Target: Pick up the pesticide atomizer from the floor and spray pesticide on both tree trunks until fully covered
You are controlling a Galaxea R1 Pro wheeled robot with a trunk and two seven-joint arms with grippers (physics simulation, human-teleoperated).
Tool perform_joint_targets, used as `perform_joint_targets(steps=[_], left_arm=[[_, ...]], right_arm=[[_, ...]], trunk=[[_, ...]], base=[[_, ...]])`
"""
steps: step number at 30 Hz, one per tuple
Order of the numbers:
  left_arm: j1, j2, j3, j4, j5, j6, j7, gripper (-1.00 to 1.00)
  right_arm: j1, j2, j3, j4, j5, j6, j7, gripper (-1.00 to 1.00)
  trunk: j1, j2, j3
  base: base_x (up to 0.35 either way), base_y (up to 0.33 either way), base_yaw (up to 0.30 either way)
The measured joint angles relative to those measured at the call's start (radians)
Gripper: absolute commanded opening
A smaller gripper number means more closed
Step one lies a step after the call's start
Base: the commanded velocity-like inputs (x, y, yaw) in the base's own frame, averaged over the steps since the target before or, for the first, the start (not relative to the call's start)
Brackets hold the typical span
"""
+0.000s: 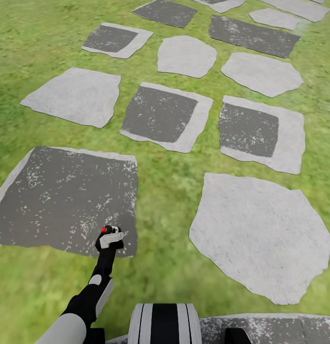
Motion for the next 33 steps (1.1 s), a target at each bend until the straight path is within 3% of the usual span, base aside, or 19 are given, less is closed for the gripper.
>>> perform_joint_targets(steps=[16, 24, 33], left_arm=[[0.0, 0.0, 0.0, -0.001, 0.001, 0.0, 0.001, -1.0], [0.0, -0.001, 0.0, -0.001, 0.002, 0.001, 0.001, -1.0], [0.0, -0.008, 0.0, -0.004, 0.003, 0.001, 0.002, -1.0]], right_arm=[[0.0, 0.001, 0.0, 0.0, 0.0, -0.008, 0.0, 1.0], [0.0, 0.027, 0.001, -0.017, 0.0, -0.012, 0.002, 1.0], [0.0, 0.031, 0.002, -0.032, 0.0, -0.013, 0.005, 1.0]], trunk=[[-0.007, 0.004, 0.062], [-0.011, 0.006, 0.093], [-0.015, 0.008, 0.128]], base=[[0.0, 0.0, 0.0], [0.0, 0.0, 0.0], [0.0, 0.0, 0.0]])
